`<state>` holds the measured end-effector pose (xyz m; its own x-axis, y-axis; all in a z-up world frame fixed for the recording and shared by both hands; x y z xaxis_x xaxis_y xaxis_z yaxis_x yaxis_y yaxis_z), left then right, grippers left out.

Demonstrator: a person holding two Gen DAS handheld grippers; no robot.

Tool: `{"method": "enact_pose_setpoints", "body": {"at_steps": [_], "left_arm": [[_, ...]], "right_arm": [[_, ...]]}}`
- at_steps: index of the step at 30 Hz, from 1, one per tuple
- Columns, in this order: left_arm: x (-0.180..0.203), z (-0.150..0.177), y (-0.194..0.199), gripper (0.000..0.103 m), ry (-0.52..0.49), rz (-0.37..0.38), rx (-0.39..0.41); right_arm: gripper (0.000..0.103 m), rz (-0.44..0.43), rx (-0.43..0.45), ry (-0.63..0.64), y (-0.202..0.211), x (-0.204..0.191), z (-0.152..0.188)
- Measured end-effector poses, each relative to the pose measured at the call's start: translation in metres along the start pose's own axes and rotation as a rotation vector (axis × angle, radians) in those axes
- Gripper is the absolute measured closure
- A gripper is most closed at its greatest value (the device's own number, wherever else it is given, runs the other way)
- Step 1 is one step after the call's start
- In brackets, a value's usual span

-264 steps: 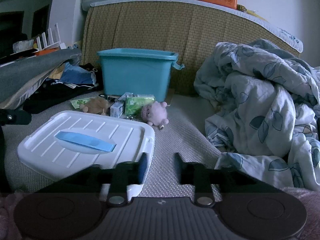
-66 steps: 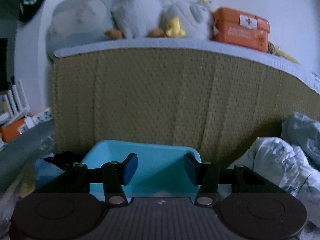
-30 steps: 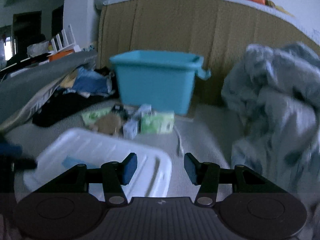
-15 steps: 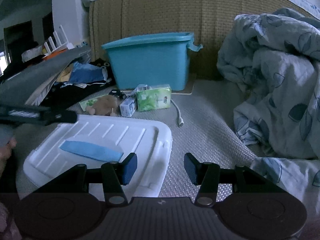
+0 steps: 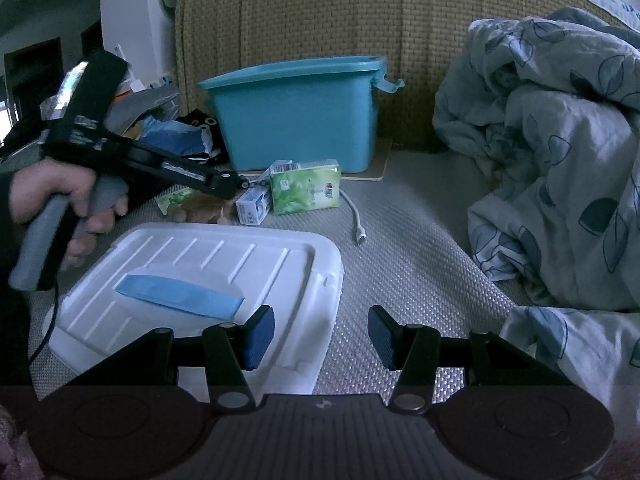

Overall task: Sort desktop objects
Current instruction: 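Reach the left gripper to the brown fuzzy plush and close on it, then carry the brown plush with the left gripper and drop it into the teal bin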

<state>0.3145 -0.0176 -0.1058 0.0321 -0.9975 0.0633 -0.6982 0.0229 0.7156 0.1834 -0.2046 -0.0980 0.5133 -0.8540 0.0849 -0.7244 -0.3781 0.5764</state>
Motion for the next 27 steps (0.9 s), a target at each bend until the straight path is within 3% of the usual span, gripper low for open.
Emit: {"method": "enact_pose_setpoints", "body": {"at_steps": [1, 5, 17, 27], "left_arm": [[-0.003, 0.004, -0.006, 0.056, 0.011, -0.015, -0.024], [-0.012, 0.005, -0.007, 0.062, 0.108, -0.012, -0.034], [-0.023, -0.016, 0.050, 0.063, 0.178, 0.044, 0.087], [-0.035, -0.066, 0.088, 0.063, 0.203, 0.076, 0.217]], "right_arm": [[0.047, 0.000, -0.001, 0.000, 0.000, 0.000, 0.000], [0.047, 0.002, -0.006, 0.000, -0.001, 0.000, 0.001], [0.047, 0.002, -0.007, 0.003, -0.001, -0.001, 0.001], [0.047, 0.003, -0.010, 0.004, -0.002, -0.002, 0.001]]}}
Point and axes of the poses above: each gripper's, at about its wrist camera, not at the fingertips, and y roughly against the way its jaws point, x to its right, z to its underside, the point moved 10 cm from there along -y, roughly the way its jaws point, and after that the axes turned 13 degrees about y, right-handed, at the moved point
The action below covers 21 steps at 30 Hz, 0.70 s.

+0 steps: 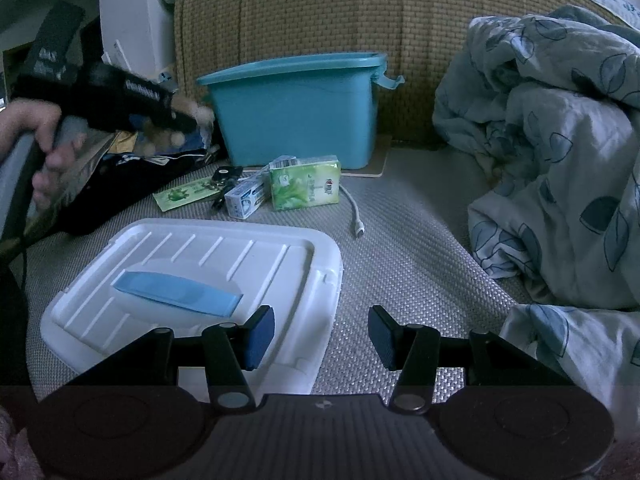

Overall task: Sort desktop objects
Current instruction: 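Carry the brown plush with the left gripper and drop it into the teal bin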

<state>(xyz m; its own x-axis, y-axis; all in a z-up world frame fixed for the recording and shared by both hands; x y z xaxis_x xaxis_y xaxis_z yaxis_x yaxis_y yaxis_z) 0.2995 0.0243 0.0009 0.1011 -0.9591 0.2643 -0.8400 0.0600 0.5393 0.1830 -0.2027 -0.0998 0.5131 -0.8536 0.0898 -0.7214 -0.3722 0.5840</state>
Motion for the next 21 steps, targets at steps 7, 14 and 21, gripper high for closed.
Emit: {"method": "enact_pose_setpoints", "body": {"at_steps": [7, 14, 21], "left_arm": [[0.018, -0.057, 0.014, 0.063, 0.010, 0.040, 0.099], [0.031, -0.115, -0.005, 0.063, 0.012, 0.036, 0.144], [0.040, -0.142, -0.055, 0.063, -0.062, -0.033, 0.113]], "right_arm": [[0.047, 0.000, -0.001, 0.000, 0.000, 0.000, 0.000], [0.047, 0.000, -0.003, -0.002, 0.000, 0.001, 0.000], [0.047, 0.003, -0.008, -0.004, -0.001, 0.002, 0.001]]}}
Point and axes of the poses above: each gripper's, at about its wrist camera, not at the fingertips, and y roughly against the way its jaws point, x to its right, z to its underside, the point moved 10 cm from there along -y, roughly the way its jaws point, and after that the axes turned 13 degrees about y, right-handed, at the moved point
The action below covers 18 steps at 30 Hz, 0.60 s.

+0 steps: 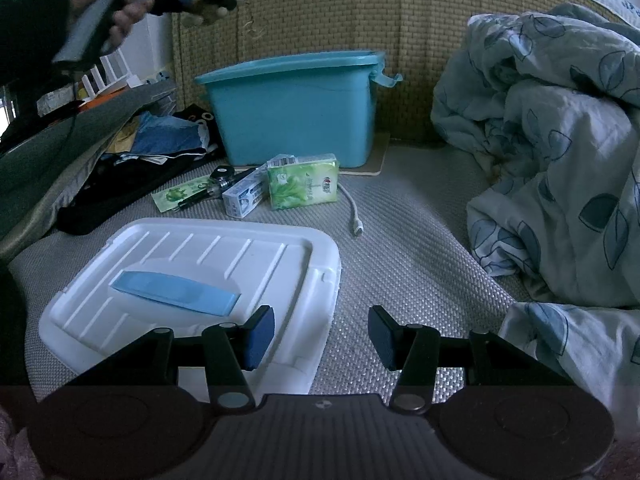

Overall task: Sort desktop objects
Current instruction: 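Carry the brown plush with the left gripper and drop it into the teal bin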

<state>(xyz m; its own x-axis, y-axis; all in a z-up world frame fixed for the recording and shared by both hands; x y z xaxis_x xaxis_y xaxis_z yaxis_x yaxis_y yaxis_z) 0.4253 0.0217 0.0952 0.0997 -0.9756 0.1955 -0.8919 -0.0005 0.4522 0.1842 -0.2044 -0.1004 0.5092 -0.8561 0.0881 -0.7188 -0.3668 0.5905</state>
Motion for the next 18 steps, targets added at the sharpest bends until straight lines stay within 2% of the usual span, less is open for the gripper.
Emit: {"method": "enact_pose_setpoints", "body": {"at_steps": [9, 18], "left_arm": [[-0.004, 0.009, -0.064, 0.063, 0.005, -0.046, -0.150], [-0.018, 0.029, -0.086, 0.063, 0.096, -0.061, -0.264]], "right_arm": [[0.047, 0.000, -0.006, -0.008, -0.001, 0.002, 0.001], [0.047, 0.001, -0.013, -0.008, -0.002, 0.003, 0.002]]}}
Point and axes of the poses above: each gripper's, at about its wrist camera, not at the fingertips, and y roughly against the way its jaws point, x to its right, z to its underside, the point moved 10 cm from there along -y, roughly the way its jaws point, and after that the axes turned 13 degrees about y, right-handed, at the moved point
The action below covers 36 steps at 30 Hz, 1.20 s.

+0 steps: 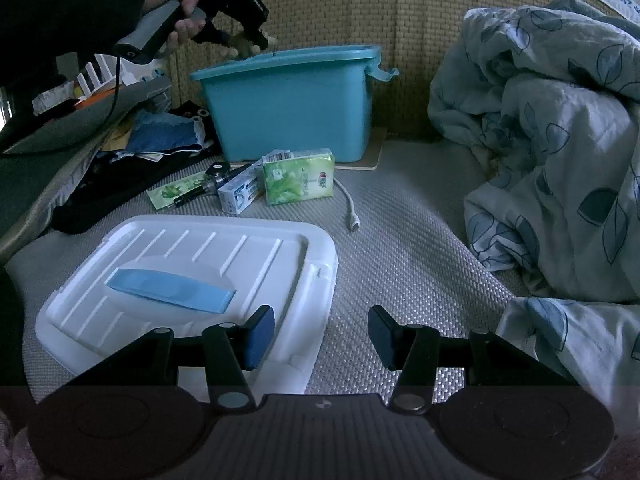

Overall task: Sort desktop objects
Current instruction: 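Carry the brown plush with the left gripper and drop it into the teal bin, then withdraw the left gripper from the teal bin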

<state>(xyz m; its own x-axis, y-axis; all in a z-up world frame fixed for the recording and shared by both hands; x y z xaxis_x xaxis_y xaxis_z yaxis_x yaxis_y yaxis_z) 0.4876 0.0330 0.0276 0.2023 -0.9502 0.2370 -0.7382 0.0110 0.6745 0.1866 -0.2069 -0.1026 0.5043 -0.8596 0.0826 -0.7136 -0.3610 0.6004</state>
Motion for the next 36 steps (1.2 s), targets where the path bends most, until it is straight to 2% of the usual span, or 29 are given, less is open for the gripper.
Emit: {"method": "enact_pose_setpoints", "body": {"at_steps": [9, 23, 29, 34, 36], "left_arm": [[-0.003, 0.003, 0.004, 0.057, 0.023, 0.000, -0.019], [0.009, -0.003, 0.035, 0.056, -0.049, 0.037, 0.029], [0.001, 0.010, 0.056, 0.056, -0.045, 0.061, 0.034], [-0.006, 0.032, 0.071, 0.056, -0.073, 0.069, 0.028], [-0.013, 0.043, 0.079, 0.053, -0.049, 0.078, 0.029]], "right_arm": [[0.047, 0.000, -0.001, 0.001, 0.000, 0.000, 0.001], [0.047, 0.003, -0.001, -0.001, 0.000, -0.001, 0.001], [0.047, 0.003, -0.004, 0.000, 0.000, -0.001, 0.001], [0.047, 0.003, -0.009, 0.003, -0.001, -0.002, 0.002], [0.047, 0.003, -0.011, 0.003, -0.001, -0.001, 0.002]]}}
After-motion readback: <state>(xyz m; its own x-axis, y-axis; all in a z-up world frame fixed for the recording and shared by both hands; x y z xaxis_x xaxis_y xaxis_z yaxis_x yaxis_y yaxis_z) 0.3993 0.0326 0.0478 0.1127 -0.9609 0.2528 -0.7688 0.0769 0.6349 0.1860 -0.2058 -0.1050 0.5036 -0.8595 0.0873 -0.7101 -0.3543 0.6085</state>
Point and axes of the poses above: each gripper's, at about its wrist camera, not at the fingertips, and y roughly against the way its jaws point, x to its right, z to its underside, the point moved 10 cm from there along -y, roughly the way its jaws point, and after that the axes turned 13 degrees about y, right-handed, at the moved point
